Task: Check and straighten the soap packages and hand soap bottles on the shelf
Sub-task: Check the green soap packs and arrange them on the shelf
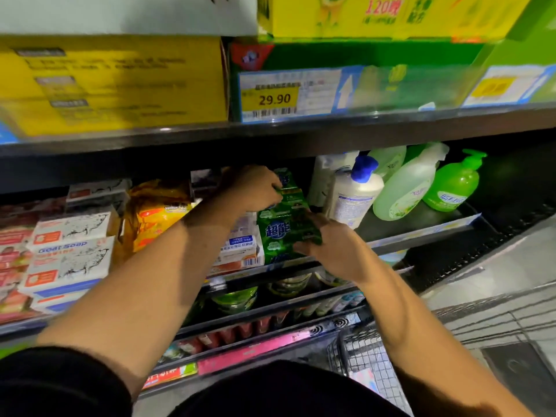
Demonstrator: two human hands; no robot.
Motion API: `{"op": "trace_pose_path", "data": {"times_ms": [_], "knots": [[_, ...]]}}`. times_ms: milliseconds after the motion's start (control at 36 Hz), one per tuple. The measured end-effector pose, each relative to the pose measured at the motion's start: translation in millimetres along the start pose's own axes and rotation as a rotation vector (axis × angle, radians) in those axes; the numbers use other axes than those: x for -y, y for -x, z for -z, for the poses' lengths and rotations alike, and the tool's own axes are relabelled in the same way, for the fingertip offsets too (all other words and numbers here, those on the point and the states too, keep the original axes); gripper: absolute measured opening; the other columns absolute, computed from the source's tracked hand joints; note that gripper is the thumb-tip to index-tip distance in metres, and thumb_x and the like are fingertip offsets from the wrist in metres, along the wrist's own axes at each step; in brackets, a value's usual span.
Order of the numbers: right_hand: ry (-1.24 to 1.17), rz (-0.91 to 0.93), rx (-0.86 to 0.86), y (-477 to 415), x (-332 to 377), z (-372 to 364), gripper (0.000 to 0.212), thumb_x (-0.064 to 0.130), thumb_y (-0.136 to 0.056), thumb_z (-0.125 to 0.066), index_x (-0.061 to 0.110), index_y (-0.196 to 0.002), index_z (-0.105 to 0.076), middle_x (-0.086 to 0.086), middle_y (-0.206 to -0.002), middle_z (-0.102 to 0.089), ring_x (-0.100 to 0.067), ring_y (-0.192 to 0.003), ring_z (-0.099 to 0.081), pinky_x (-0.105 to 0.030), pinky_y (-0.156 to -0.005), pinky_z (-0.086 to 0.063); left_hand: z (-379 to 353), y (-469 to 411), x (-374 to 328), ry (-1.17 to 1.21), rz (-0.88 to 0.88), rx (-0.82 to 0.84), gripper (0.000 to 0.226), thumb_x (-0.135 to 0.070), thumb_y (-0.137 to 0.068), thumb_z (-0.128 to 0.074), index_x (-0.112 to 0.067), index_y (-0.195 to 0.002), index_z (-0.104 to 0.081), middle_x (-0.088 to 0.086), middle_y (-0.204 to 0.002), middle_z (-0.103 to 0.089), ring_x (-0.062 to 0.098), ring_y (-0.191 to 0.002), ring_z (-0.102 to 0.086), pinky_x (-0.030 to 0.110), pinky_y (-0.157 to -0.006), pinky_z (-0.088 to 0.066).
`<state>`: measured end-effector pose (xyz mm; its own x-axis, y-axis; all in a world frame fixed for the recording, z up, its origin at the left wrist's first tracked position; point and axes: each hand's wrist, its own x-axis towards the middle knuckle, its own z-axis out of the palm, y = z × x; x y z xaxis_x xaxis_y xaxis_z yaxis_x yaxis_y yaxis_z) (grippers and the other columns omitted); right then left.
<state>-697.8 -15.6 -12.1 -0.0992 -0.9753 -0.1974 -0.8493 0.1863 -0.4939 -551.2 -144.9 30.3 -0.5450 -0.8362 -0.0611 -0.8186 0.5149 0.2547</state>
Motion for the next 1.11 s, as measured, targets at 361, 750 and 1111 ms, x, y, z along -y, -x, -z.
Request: {"op": "trace_pose_path", "data": {"times_ms": [361, 750, 1111], "knots": [[-0.154, -0.041, -0.071, -8, -13, -10, 0.071, 0.044, -0.082, -0.078, 0.026, -0.145, -0.051, -0.001, -0.152, -0.039, -0.022, -0.135, -0.044, -0.021, -0.106, -0.033, -13, -11, 4, 0.231, 0.066, 0.058, 0.029, -0.012, -0.093, -0.059, -0.009, -0.121, -0.068, 0.012, -0.123, -0.065, 0.028, -0.11, -0.06, 0.03, -0.087, -0.046], [-0.291, -0.063, -0.077, 0, -9, -11, 0.08, 0.037, -0.081, -0.081, 0.034, -0.15, -0.04, 0.009, -0.126, -0.06, -0.014, -0.111, -0.058, -0.019, -0.078, -0.041, 32, 23, 26, 0.129, -0.128, 0.297, 0.055, -0.046, -0.096, -0.057, -0.02, -0.143, -0.05, 0.009, -0.154, -0.036, 0.021, -0.138, -0.035, 0.023, -0.101, -0.031], [-0.249, -0.054, -0.065, 1, -11, -18, 0.082, 0.036, -0.089, -0.073, 0.025, -0.156, -0.027, 0.004, -0.141, -0.053, -0.017, -0.128, -0.052, -0.027, -0.103, -0.04, -8, 67, 42, -0.145, -0.149, -0.019, 0.058, -0.068, -0.093, -0.035, -0.047, -0.147, -0.031, -0.007, -0.164, -0.01, 0.021, -0.15, -0.004, 0.051, -0.118, -0.008]]}}
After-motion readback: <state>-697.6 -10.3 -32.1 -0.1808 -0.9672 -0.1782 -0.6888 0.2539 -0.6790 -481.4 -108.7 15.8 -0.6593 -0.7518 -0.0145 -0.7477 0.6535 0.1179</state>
